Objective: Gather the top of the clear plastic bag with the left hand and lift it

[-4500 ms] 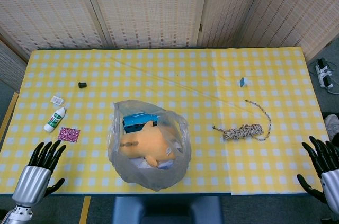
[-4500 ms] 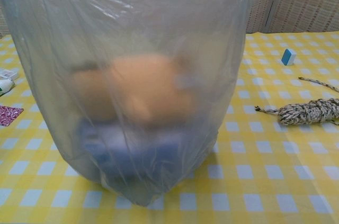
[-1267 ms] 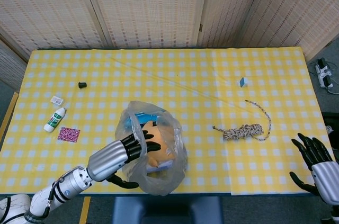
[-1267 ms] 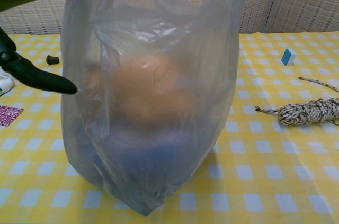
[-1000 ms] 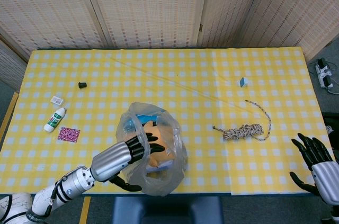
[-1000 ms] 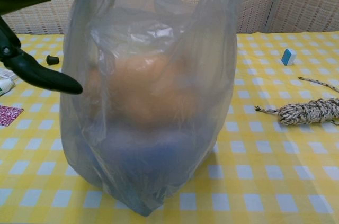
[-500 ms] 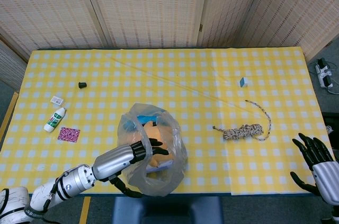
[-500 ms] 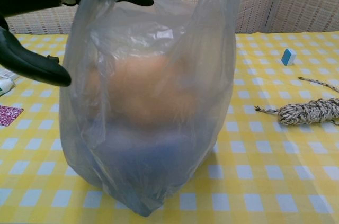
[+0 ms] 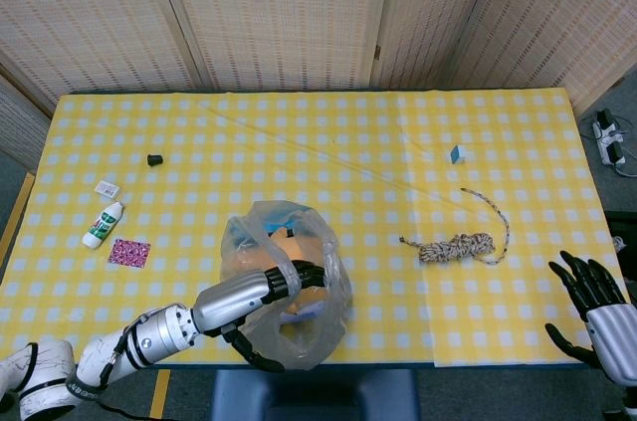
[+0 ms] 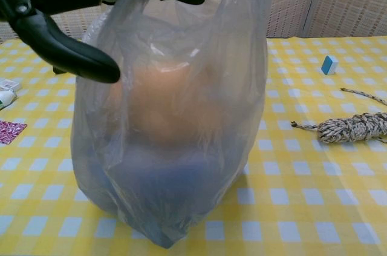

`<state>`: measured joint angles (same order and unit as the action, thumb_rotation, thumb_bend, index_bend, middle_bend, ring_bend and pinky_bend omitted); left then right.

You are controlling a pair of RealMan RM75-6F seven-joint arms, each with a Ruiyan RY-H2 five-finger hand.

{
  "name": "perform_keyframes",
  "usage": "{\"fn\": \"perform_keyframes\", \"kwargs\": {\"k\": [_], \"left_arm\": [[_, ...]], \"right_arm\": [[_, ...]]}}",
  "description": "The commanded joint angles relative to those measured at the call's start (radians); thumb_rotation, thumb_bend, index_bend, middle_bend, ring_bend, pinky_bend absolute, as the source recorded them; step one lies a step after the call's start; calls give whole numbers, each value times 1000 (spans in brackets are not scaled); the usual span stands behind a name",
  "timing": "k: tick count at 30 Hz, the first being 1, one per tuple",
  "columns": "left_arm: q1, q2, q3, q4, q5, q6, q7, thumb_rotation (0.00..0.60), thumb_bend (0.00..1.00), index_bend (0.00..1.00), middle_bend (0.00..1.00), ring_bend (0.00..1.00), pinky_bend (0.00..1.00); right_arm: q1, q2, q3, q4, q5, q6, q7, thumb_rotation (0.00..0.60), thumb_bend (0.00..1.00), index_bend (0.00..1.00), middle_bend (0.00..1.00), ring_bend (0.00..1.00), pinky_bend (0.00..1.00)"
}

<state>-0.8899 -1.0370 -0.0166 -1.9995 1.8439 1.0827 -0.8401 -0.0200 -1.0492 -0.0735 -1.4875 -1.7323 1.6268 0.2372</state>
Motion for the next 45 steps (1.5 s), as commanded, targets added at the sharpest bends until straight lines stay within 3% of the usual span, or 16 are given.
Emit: {"fn": "perform_keyframes", "kwargs": {"k": [1,8,20,34,45], "left_arm": [[-15,-13,-13,9,-12,5,-25,600,46,51,82,0,0],[-38,-40,-38,42,-58,-5,-60,600,46,49,75,0,0],[-69,-85,-30,91,-67,-34,-107,600,46,42,73,0,0],[-71,-116,-21,88,-73,-39,-32,600,46,54,72,0,0],[-126,-93,-26,43,-65,-85,-126,600,46,43,73,0,0]], "right_arm": [[1,0,0,0,0,-2,0,600,336,0,0,0,0],[-1,1,2,0,3,3,2,600,336,0,0,0,0],[1,2,4,2,9,-2,5,600,336,0,0,0,0],[-1,4,2,6,4,5,14,600,336,0,0,0,0],[-2,3,2,8,2,7,14,600,336,0,0,0,0]]}}
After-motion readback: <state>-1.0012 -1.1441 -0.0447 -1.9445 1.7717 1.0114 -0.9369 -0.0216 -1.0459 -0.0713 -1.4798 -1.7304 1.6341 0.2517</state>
